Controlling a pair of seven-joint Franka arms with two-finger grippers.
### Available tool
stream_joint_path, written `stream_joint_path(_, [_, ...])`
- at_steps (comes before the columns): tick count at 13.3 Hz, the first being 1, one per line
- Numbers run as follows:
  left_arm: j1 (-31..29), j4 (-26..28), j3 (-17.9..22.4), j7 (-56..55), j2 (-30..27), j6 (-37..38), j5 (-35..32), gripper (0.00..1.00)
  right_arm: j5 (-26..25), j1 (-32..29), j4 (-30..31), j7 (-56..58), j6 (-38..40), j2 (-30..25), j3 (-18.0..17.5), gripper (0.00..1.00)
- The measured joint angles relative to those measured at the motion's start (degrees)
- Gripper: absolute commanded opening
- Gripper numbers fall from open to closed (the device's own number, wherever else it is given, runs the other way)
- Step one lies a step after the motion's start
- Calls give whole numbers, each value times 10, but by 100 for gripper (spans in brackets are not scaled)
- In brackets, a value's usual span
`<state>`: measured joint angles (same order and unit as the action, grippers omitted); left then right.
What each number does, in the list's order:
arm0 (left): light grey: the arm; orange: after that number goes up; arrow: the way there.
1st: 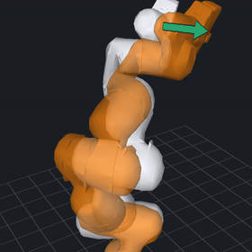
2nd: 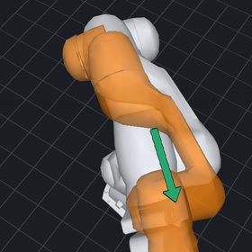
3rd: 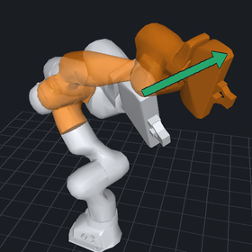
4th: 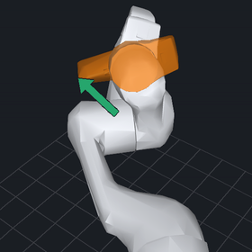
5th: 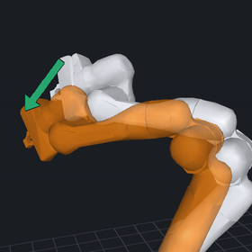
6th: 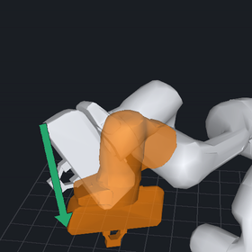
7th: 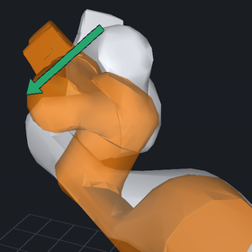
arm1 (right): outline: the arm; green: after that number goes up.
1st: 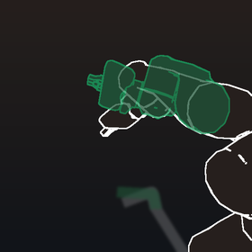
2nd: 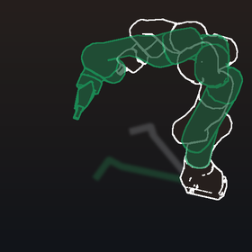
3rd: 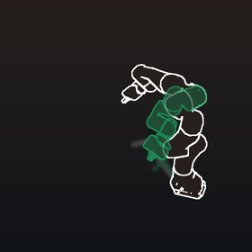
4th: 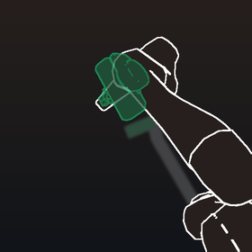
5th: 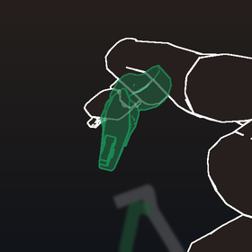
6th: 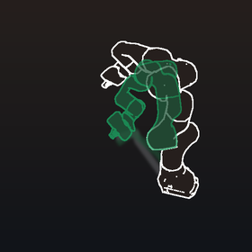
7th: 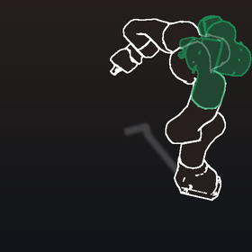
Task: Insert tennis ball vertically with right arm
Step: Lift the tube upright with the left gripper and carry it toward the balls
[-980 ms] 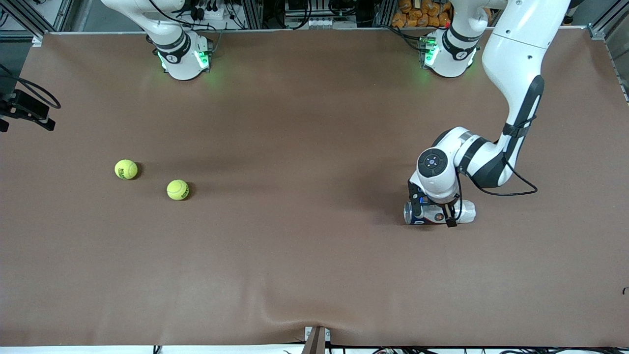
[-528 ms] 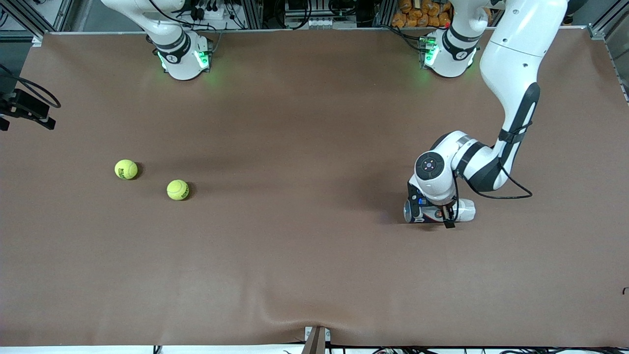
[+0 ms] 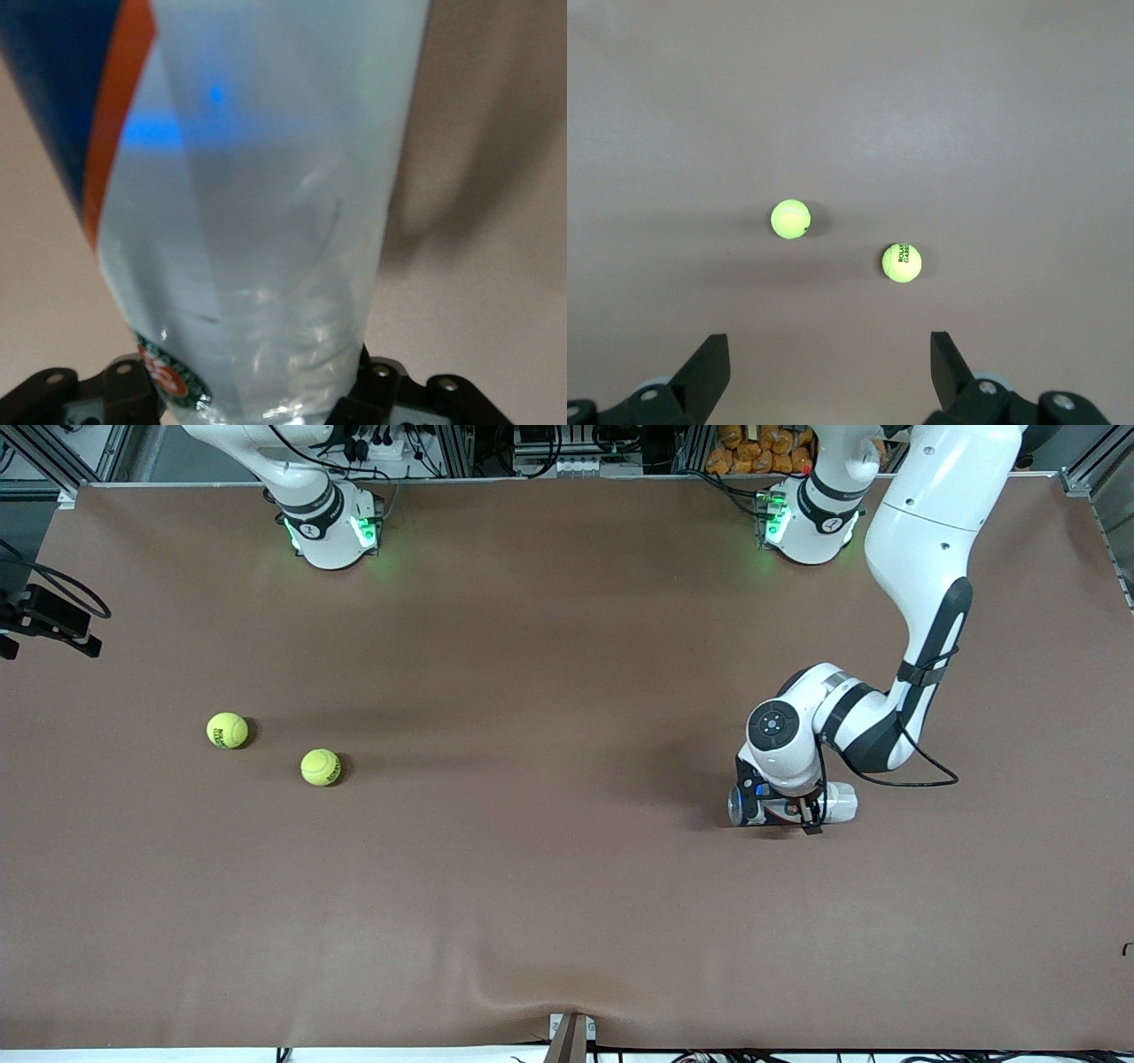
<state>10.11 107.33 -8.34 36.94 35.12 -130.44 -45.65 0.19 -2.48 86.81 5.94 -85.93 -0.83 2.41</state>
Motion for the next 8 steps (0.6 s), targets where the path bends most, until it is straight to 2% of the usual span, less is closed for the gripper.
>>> stream_joint_path(4, [7,-16,-11,-22,0,-6,0,72,0,0,0,0,0,0,2,100])
stream_joint_path(6, [9,-33,-46,-43,0,-9,7,72,0,-3,0,0,0,0,4,100])
stream_joint_path(8, [13,-57,-87,-70,0,-10,50,71,0,-3,0,0,0,0,4,100])
